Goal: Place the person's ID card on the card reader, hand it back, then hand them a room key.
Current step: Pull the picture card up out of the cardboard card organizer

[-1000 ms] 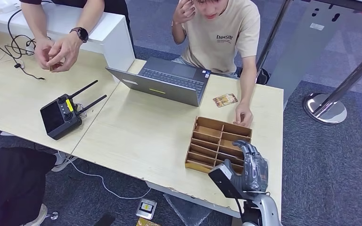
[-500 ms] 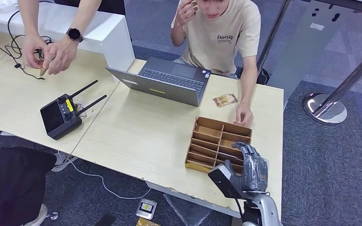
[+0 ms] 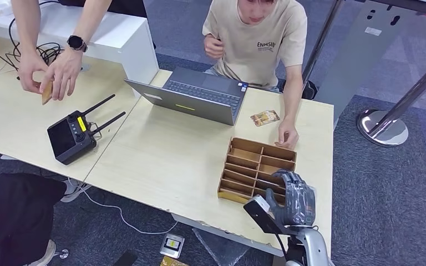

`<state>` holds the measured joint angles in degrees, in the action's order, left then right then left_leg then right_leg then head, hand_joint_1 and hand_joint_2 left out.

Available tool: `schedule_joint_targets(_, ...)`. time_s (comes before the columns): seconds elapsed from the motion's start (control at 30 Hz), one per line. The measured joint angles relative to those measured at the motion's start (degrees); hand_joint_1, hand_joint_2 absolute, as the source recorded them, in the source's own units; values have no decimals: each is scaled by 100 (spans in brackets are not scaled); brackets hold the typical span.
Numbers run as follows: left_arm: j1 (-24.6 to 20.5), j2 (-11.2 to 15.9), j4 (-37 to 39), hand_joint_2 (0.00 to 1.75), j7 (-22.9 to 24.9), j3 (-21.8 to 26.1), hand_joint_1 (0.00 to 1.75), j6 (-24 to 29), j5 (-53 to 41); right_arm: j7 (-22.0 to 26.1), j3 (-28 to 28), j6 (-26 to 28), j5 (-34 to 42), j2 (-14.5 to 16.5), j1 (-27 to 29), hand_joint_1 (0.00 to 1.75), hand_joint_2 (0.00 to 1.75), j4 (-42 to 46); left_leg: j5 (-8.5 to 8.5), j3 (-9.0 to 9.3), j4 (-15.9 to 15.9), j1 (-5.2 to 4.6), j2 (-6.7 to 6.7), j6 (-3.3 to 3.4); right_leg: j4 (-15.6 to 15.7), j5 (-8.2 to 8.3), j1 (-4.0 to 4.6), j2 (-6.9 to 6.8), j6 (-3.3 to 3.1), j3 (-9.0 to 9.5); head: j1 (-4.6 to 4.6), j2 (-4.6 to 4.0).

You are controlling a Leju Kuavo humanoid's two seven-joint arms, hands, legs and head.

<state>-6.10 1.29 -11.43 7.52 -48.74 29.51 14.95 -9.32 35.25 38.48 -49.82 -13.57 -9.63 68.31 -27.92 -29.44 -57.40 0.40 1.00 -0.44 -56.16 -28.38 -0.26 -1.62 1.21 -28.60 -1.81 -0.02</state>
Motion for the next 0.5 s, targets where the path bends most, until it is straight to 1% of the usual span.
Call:
schedule_joint_targets(0.1, 0, -6, 0, 175, 0, 0, 0, 0, 0, -26, 2, -1, -39, 0, -9, 81, 175, -51, 0, 0, 0, 0, 0, 0, 0, 0, 0, 0, 0, 0, 1, 0)
schedule_joint_targets(0.2, 0, -13, 0, 175, 0, 0, 0, 0, 0, -31, 3, -1, -64, 0, -16, 99, 175, -92, 0, 0, 0, 0, 0, 0, 0, 0, 0, 0, 0, 0, 0, 0)
schedule_joint_targets(0.33, 0, -21, 0, 175, 0, 0, 0, 0, 0, -36, 6, -6, -68, 0, -25, 164, 175, -138, 0, 0, 0, 0, 0, 0, 0, 0, 0, 0, 0, 0, 1, 0)
schedule_joint_targets(0.37, 0, -22, 0, 175, 0, 0, 0, 0, 0, -39, 7, -9, -68, 0, -28, 172, 175, -146, 0, 0, 0, 0, 0, 0, 0, 0, 0, 0, 0, 0, 1, 0)
schedule_joint_targets(0.5, 0, -22, 0, 175, 0, 0, 0, 0, 0, -45, 13, -15, -75, 0, -43, 175, 175, -173, 0, 1, 0, 0, 0, 0, 0, 0, 0, 0, 0, 0, 0, 0)
